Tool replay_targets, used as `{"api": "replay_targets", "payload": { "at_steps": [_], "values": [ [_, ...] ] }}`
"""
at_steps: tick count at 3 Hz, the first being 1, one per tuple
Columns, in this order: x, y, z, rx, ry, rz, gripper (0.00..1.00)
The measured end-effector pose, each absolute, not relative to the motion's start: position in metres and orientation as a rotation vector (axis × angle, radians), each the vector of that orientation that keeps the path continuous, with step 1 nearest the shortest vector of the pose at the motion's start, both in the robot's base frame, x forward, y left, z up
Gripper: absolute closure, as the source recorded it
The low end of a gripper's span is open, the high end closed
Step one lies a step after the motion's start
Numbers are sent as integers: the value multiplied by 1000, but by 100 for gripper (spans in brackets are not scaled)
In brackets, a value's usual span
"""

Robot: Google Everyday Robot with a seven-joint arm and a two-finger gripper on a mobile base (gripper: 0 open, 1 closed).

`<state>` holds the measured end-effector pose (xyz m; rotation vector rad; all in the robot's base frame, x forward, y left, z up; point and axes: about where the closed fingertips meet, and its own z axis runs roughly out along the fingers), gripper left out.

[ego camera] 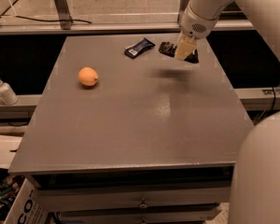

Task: Move rxbar chocolate near rxbar blueberry

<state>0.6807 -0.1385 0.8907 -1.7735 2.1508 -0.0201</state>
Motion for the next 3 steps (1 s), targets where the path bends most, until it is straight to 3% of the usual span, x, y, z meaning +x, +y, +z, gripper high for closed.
{"api": "replay_targets", "payload": {
  "at_steps": [3],
  "values": [
    [724, -98, 875, -1799, 2018, -83, 100]
  ]
}}
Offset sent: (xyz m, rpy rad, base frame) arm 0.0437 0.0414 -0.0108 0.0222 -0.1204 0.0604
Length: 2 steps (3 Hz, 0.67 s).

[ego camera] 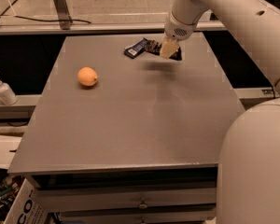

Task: Move rxbar chocolate near rxbar blueberry

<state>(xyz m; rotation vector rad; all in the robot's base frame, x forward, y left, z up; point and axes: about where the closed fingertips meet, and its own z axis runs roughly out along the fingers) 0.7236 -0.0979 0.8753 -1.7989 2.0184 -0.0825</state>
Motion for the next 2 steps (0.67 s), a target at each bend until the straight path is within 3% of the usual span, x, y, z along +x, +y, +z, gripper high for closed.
{"api": "replay_targets", "payload": {
  "at_steps": [2],
  "values": [
    [752, -81, 851, -1823, 1976, -154, 100]
  ]
}}
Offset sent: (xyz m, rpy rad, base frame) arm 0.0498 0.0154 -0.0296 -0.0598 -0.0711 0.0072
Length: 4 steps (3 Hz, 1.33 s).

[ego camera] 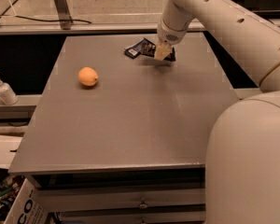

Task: Move rxbar chocolate near rxbar blueberry

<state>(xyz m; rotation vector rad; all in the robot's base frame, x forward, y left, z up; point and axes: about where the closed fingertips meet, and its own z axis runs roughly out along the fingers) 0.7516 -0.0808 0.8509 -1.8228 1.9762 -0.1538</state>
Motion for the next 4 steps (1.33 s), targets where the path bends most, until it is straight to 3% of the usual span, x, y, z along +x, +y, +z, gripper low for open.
{"api": "replay_targets", "payload": {
  "at_steps": [2, 4],
  "values": [
    [777, -86, 844, -1819, 1997, -204, 100],
    [784, -89, 840, -1812, 2015, -214, 59]
  ]
}}
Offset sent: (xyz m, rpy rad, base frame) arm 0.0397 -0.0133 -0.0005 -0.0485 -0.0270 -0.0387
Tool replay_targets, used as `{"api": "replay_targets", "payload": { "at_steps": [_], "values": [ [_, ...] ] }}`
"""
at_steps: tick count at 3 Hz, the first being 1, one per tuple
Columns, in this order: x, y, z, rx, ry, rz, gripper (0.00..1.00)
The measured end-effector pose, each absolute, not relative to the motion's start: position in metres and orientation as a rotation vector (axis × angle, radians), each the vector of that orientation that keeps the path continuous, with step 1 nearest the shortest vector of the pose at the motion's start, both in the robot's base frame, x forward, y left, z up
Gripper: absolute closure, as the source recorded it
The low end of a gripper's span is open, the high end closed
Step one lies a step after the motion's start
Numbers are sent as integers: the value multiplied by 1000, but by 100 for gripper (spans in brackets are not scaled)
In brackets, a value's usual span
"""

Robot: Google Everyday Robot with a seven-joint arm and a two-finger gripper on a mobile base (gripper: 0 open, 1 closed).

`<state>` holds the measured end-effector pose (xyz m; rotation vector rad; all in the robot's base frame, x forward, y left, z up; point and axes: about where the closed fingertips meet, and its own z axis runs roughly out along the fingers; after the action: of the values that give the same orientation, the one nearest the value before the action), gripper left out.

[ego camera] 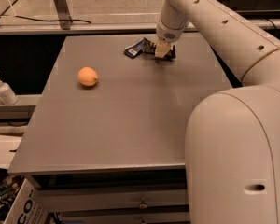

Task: Move rxbar chocolate near rxbar blueberry

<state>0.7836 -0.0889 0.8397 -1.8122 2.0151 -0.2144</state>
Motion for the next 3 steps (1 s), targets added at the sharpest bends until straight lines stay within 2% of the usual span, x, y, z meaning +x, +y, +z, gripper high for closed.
{"api": "replay_targets", "payload": {
  "at_steps": [2, 3],
  "values": [
    [784, -91, 835, -1810, 2029, -203, 12],
    [784, -91, 832, -1813, 2031, -198, 0]
  ]
}}
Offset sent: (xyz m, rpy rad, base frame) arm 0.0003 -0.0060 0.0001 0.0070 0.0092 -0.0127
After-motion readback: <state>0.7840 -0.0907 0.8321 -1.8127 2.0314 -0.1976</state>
